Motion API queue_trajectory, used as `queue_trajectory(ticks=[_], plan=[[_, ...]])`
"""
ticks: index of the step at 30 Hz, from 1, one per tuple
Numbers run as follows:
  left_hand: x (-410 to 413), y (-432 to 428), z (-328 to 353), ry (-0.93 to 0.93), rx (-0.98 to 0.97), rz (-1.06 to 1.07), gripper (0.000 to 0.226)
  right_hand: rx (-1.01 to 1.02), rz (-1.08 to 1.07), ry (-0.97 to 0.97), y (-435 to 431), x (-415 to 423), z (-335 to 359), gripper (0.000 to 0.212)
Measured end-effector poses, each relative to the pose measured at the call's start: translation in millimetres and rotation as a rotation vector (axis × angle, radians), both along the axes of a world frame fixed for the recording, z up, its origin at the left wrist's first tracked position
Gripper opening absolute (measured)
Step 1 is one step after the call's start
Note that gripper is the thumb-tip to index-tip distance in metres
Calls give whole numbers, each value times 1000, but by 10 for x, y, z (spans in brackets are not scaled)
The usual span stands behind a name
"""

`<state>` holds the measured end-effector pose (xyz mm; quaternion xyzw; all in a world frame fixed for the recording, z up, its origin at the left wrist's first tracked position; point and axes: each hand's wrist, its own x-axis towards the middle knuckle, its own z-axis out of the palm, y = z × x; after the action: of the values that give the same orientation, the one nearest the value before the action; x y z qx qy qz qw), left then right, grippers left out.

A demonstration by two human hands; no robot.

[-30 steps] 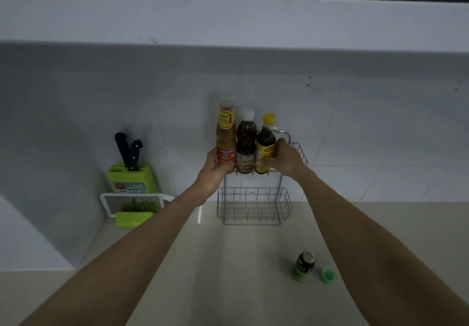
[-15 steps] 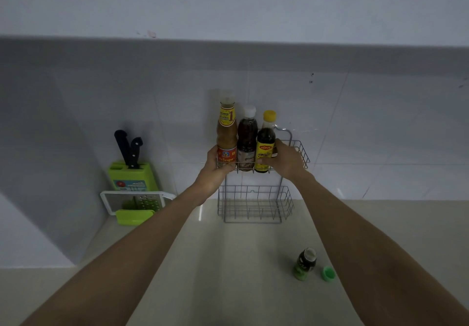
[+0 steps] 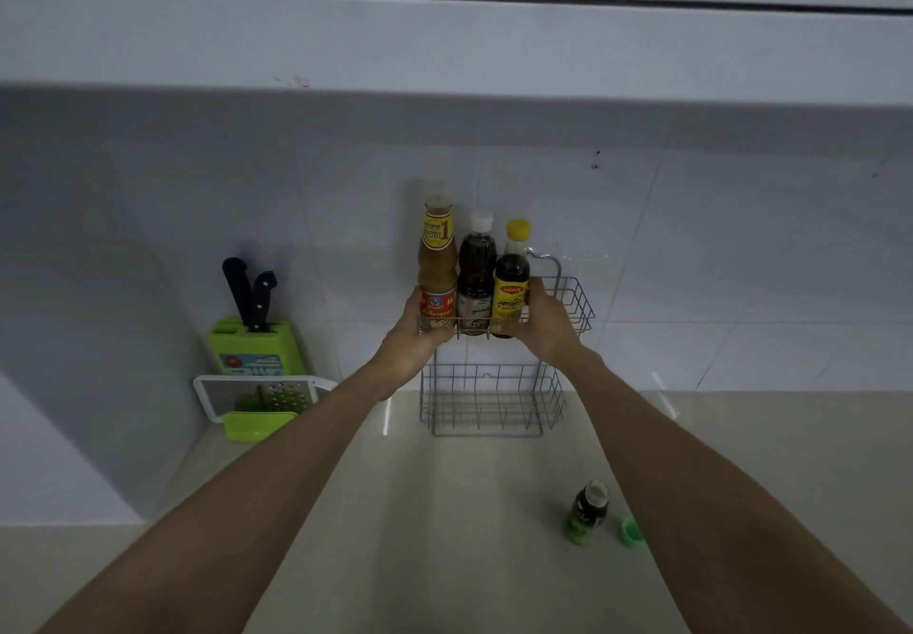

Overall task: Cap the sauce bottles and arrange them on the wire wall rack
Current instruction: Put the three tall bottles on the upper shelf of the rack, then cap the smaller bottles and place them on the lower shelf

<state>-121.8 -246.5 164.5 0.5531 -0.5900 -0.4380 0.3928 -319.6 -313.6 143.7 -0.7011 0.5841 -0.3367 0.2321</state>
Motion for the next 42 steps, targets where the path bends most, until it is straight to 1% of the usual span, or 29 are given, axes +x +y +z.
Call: queue_trajectory(ticks=[3, 8, 11, 15, 18, 21, 24, 29, 32, 34, 35, 37, 38, 39, 42], plan=[[-11, 83, 11, -45, -24, 2, 71, -28, -18, -23, 102, -5, -13, 90], [49, 206, 9, -106, -17, 37, 67, -74, -59, -16, 299, -50, -71, 93], [94, 343, -27, -142, -32, 54, 59, -109, -80, -6, 504, -55, -109, 88], [232, 595, -141, -157, 1, 62, 54, -148, -34, 10, 788, -38, -174, 78], [385, 837, -241, -121, 23, 86, 43, -150, 17, 11, 995, 21, -240, 74], [550, 1113, -361, -58, 46, 104, 32, -124, 78, 38, 1258, 126, -309, 65], [770, 1470, -568, -11, 70, 153, 28, -90, 205, 78, 1540, 313, -407, 54], [1191, 2212, -1093, 6, 214, 209, 35, 44, 505, 144, 1995, 747, -532, 38], [1333, 2631, -1391, -38, 307, 134, 63, 119, 697, 203, 2254, 1017, -496, 28], [1352, 2852, -1512, -63, 342, 53, 76, 160, 801, 230, 2419, 1174, -443, 29], [1343, 2939, -1547, -60, 356, 4, 78, 183, 846, 240, 2493, 1244, -417, 33], [1285, 3072, -1609, -32, 418, -71, 75, 192, 927, 290, 2618, 1364, -383, 42], [1237, 3114, -1647, -24, 437, -83, 70, 165, 963, 336, 2663, 1411, -388, 46], [1180, 3147, -1702, -24, 425, -60, 63, 122, 998, 388, 2703, 1455, -399, 48], [970, 3184, -1850, -115, 305, 145, 44, 5, 1046, 485, 2773, 1529, -456, 47]])
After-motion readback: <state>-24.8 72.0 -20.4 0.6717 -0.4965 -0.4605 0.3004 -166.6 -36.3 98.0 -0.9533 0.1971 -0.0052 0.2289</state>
